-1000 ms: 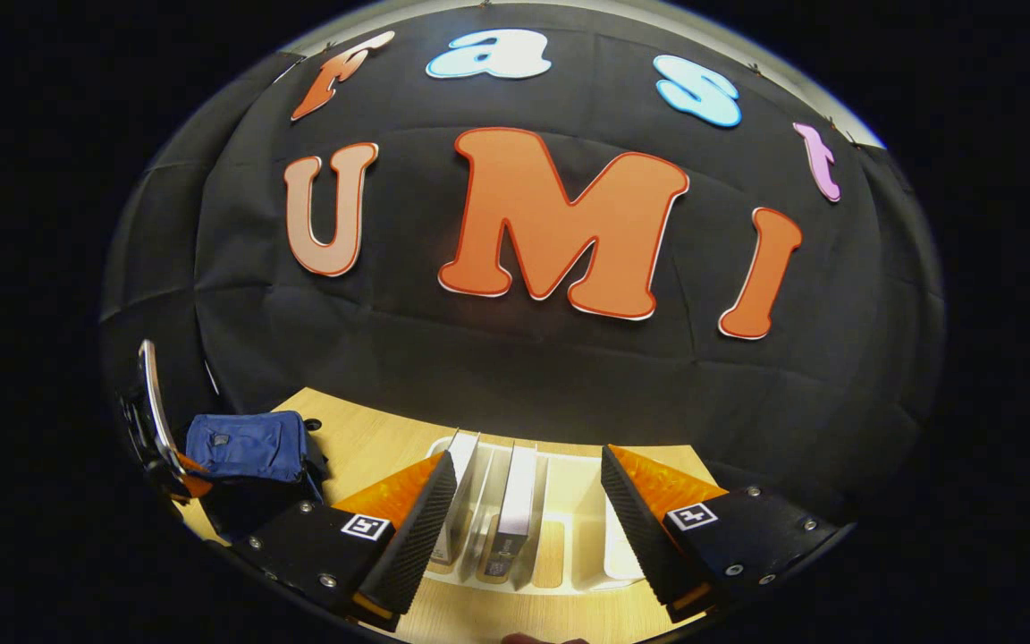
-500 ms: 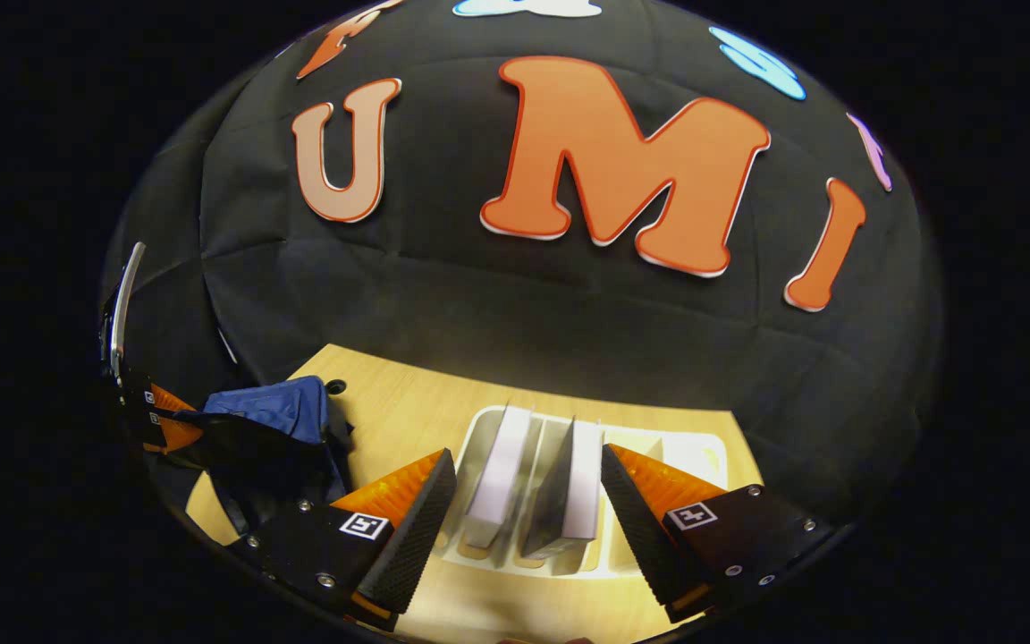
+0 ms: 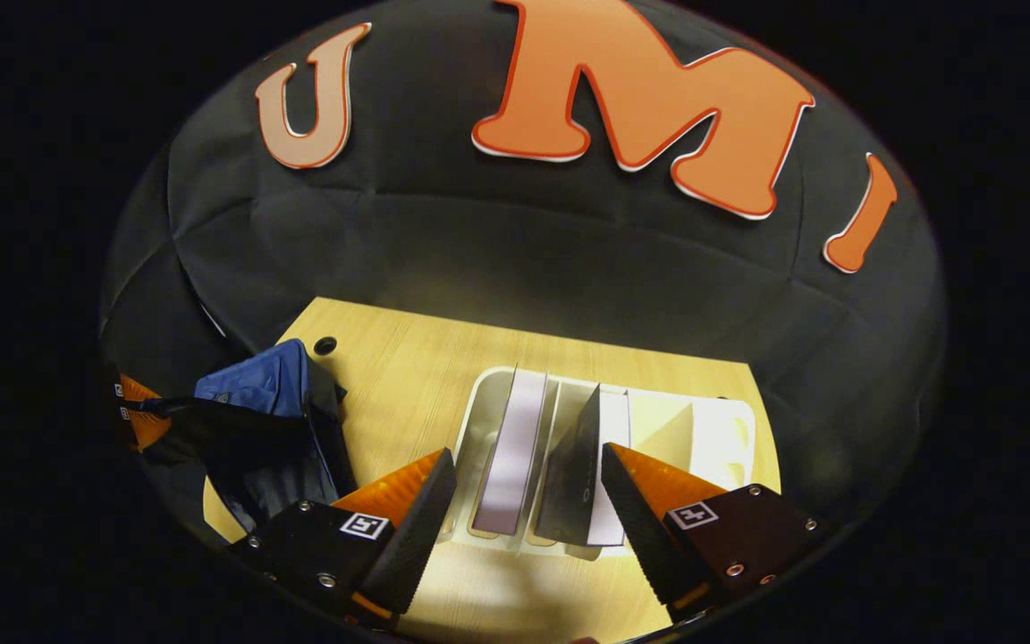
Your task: Open the schoolbag, grab two books from the bookshelf and put them into the schoolbag.
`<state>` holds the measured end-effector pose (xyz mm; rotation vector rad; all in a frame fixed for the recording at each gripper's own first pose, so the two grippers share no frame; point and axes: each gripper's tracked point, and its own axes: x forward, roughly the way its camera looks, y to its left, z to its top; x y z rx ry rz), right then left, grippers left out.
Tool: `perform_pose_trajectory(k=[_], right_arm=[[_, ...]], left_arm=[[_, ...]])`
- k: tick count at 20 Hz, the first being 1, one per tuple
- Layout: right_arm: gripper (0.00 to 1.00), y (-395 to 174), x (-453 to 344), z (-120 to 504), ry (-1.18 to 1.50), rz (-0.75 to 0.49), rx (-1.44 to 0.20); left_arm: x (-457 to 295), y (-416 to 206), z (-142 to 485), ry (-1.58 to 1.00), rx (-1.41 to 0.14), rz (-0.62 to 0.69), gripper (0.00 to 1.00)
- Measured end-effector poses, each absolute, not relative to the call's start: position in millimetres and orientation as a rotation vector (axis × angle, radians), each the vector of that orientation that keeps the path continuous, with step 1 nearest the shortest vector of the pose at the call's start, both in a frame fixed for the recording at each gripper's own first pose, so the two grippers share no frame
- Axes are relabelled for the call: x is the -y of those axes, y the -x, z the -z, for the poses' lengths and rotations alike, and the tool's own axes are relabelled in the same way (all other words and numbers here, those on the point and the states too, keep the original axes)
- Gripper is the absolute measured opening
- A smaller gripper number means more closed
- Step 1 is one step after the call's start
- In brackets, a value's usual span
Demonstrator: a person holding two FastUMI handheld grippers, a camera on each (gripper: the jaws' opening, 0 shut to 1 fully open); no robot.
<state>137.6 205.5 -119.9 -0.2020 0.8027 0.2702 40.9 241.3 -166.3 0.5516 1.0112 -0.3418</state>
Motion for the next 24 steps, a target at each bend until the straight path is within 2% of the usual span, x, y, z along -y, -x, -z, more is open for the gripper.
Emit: perform_pose_trajectory(k=[4, 6, 7, 10, 14, 15, 16, 17, 18, 20, 21, 24], right_arm=[[0.95, -152, -209, 138, 0.238, -0.261, -0.889], [0.9, -157, -214, 147, 0.242, -0.262, -0.949], [0.84, -158, -216, 153, 0.256, -0.265, -0.984], [0.8, -163, -212, 164, 0.322, -0.239, -1.046], [0.74, -156, -220, 178, 0.244, -0.253, -1.203], [0.69, -156, -220, 179, 0.218, -0.246, -1.239], [0.58, -156, -219, 181, 0.196, -0.238, -1.268], [0.63, -159, -218, 180, 0.169, -0.227, -1.291], [0.61, -158, -218, 181, 0.145, -0.216, -1.322], [0.5, -155, -215, 184, 0.136, -0.209, -1.375], [0.39, -155, -211, 186, 0.147, -0.202, -1.395], [0.36, -151, -211, 186, 0.135, -0.195, -1.431]], left_arm=[[-240, -44, 167, -0.562, -1.015, 0.356, 0.05], [-240, -43, 170, -0.555, -1.023, 0.357, 0.05], [-240, -45, 171, -0.552, -1.025, 0.353, 0.05], [-237, -43, 171, -0.549, -1.021, 0.359, 0.05], [-239, -41, 174, -0.531, -1.031, 0.356, 0.05], [-238, -41, 175, -0.527, -1.031, 0.36, 0.05], [-239, -39, 176, -0.524, -1.031, 0.362, 0.05], [-238, -38, 178, -0.521, -1.033, 0.365, 0.05], [-238, -38, 178, -0.518, -1.032, 0.366, 0.05], [-238, -37, 178, -0.509, -1.033, 0.368, 0.05], [-238, -36, 179, -0.505, -1.035, 0.367, 0.05], [-238, -35, 184, -0.488, -1.039, 0.365, 0.05]])
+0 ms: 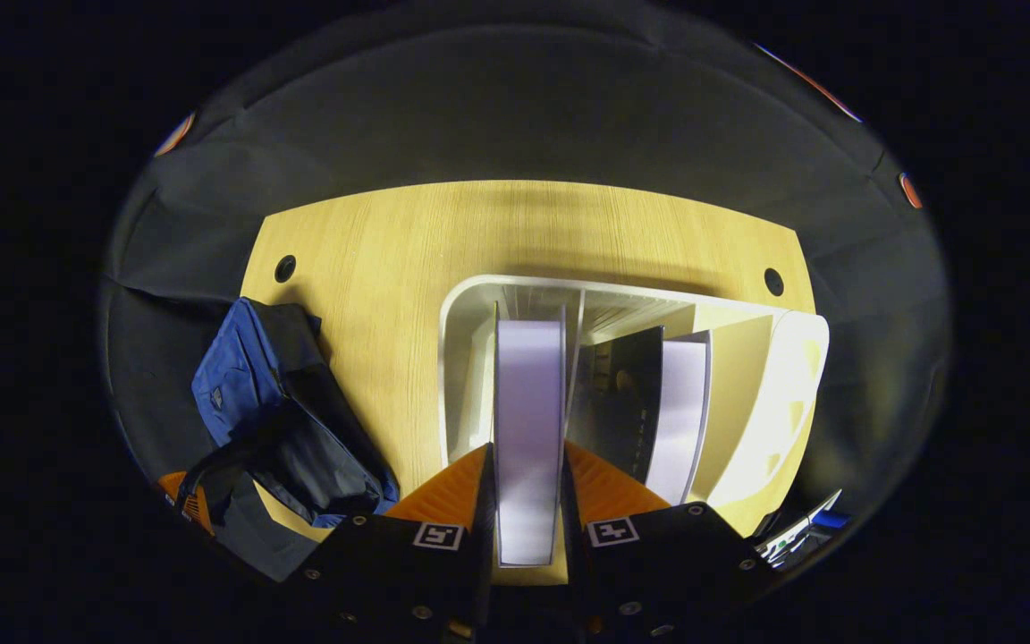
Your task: Open the schoolbag, grab two books from the bookshelf and put them into the schoolbag.
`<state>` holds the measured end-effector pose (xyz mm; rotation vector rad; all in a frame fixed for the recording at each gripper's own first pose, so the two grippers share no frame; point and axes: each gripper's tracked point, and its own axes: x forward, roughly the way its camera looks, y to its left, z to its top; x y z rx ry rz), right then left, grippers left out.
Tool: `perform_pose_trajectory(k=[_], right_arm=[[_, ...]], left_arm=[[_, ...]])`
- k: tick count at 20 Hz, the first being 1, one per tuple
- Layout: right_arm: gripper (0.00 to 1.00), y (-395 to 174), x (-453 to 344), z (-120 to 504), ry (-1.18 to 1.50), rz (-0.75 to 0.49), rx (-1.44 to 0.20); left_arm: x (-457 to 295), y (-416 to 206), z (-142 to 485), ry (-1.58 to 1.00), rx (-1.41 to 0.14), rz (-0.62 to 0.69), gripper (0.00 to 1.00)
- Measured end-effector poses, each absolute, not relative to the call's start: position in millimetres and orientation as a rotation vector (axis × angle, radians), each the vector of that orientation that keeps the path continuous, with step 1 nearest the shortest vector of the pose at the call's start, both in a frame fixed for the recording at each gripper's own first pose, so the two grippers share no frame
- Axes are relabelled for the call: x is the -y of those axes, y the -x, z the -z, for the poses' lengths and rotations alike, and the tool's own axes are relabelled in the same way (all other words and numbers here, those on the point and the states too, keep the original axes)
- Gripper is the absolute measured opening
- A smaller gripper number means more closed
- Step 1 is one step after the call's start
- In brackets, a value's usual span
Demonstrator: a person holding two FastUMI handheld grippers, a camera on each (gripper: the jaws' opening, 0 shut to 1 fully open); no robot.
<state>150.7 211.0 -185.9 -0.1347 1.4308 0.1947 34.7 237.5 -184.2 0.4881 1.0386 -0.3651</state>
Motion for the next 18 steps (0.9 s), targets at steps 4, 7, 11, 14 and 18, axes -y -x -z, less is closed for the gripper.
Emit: perform_pose_trajectory(k=[4, 7, 11, 14, 18], right_arm=[[0.33, -152, -216, 187, 0.12, -0.181, -1.427], [0.27, -147, -220, 184, 0.139, -0.195, -1.427], [0.23, -139, -225, 165, 0.105, -0.232, -1.388], [0.23, -133, -209, 143, 0.082, -0.243, -1.355], [0.23, -124, -181, 111, 0.012, -0.22, -1.318]], left_arm=[[-236, -32, 185, -0.475, -1.034, 0.364, 0.05], [-236, -30, 186, -0.464, -1.03, 0.366, 0.05], [-237, -27, 187, -0.463, -1.024, 0.368, 0.05], [-237, -26, 187, -0.47, -1.015, 0.372, 0.05], [-233, -21, 193, -0.461, -1.02, 0.381, 0.05]])
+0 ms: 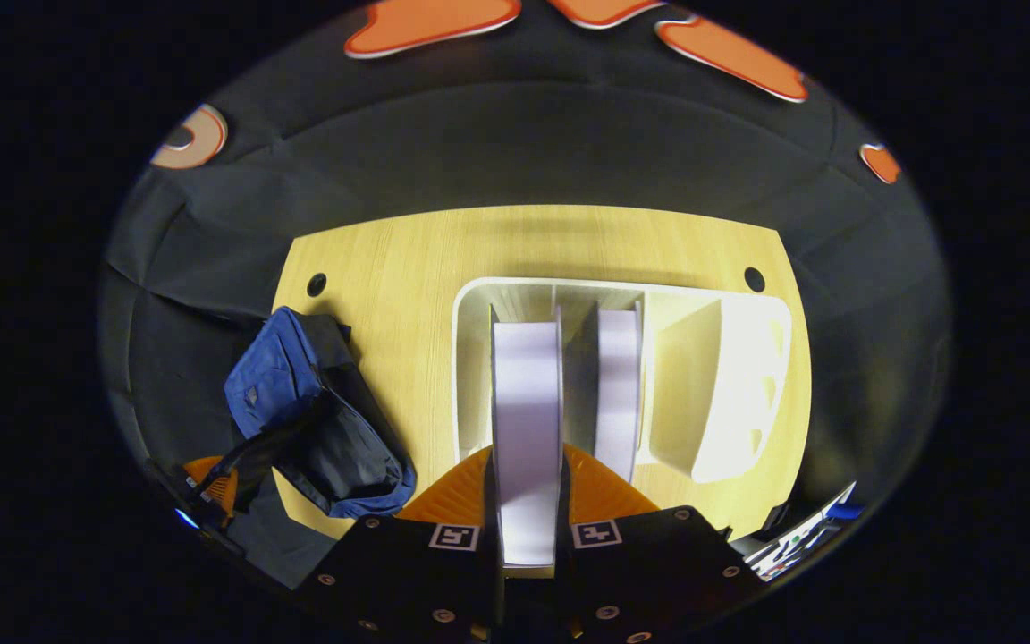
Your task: Open the schoolbag, grab two books from the bookshelf and put them into the schoolbag.
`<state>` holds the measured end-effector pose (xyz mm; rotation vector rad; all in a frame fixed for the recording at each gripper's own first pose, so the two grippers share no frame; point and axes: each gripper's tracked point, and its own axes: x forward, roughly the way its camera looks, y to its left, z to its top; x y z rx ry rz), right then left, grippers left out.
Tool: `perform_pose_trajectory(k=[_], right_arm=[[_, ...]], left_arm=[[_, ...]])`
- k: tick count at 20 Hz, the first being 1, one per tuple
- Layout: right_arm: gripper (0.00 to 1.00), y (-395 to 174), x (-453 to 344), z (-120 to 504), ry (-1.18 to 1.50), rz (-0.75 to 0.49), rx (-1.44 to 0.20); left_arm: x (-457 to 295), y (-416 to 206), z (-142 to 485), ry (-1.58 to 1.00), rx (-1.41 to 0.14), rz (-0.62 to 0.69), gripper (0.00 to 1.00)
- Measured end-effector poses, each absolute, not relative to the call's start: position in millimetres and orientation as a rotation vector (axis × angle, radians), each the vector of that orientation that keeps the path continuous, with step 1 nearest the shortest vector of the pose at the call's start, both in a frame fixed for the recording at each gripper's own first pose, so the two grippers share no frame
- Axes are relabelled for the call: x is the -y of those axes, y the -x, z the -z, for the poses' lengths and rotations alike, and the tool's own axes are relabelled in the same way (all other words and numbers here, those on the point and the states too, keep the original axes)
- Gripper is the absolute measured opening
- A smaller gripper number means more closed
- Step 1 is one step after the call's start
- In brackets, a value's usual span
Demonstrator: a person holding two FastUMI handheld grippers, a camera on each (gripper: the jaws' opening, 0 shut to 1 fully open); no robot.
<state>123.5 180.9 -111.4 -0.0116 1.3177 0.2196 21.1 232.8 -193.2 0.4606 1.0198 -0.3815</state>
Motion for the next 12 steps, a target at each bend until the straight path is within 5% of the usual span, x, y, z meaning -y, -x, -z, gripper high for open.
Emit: perform_pose_trajectory(k=[12], right_arm=[[0.22, -69, -144, 13, -0.31, -0.355, -1.137]], left_arm=[[-231, -22, 184, -0.485, -1.045, 0.368, 0.05]])
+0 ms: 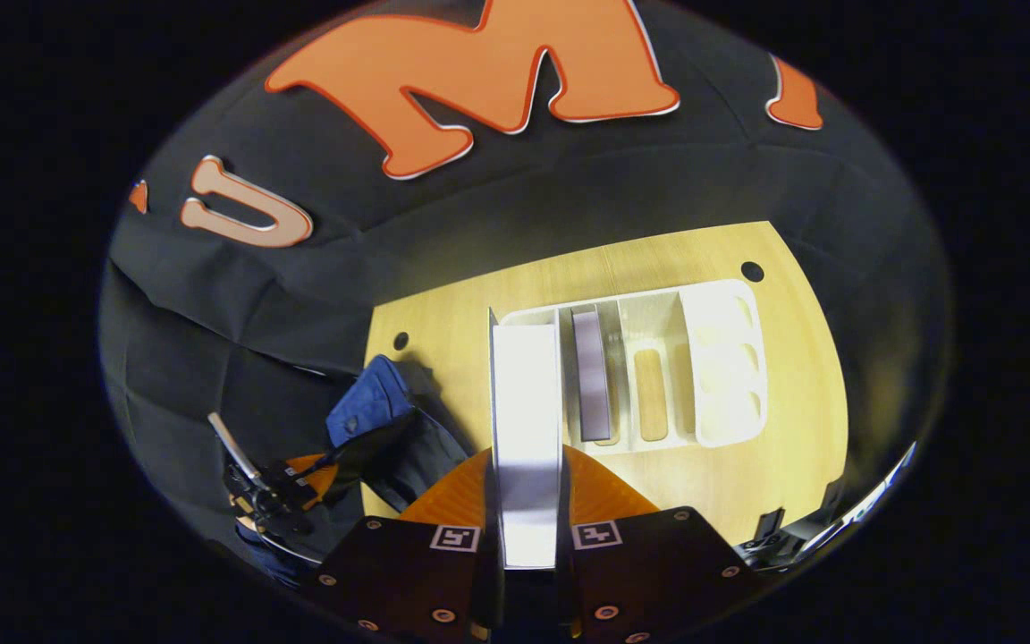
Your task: Open the schoolbag, grab two books from the bookshelf and put them into the schoolbag.
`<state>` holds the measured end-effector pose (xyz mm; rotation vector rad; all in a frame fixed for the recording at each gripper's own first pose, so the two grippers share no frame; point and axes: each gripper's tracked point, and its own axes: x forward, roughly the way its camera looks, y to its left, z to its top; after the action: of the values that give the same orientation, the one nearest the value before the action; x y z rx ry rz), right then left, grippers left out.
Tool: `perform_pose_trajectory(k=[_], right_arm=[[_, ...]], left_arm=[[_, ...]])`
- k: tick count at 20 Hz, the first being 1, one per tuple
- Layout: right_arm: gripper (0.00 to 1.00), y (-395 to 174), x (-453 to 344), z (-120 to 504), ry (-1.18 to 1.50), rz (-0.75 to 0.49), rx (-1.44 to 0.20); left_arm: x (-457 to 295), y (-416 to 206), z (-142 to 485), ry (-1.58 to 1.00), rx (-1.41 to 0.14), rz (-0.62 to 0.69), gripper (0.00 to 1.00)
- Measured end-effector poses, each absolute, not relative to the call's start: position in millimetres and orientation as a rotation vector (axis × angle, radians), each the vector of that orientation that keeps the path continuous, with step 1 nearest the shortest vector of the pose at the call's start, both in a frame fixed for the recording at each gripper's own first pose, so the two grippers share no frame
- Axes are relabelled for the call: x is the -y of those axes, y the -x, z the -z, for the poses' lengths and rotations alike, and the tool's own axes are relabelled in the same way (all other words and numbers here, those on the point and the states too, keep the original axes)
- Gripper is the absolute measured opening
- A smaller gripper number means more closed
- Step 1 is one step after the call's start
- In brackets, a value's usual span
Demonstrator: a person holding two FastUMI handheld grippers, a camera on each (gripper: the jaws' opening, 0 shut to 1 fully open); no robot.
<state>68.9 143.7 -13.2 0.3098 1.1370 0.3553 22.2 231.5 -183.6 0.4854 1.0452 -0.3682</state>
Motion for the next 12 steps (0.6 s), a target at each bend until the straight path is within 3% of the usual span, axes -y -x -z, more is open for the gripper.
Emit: perform_pose_trajectory(k=[5, 12], right_arm=[[0.22, -42, -141, -3, -0.426, -0.414, -1.078], [0.22, -8, -168, 27, -0.559, -0.472, -1.119]], left_arm=[[-229, -25, 178, -0.451, -1.077, 0.355, 0.05], [-229, -27, 175, -0.417, -1.103, 0.372, 0.05]])
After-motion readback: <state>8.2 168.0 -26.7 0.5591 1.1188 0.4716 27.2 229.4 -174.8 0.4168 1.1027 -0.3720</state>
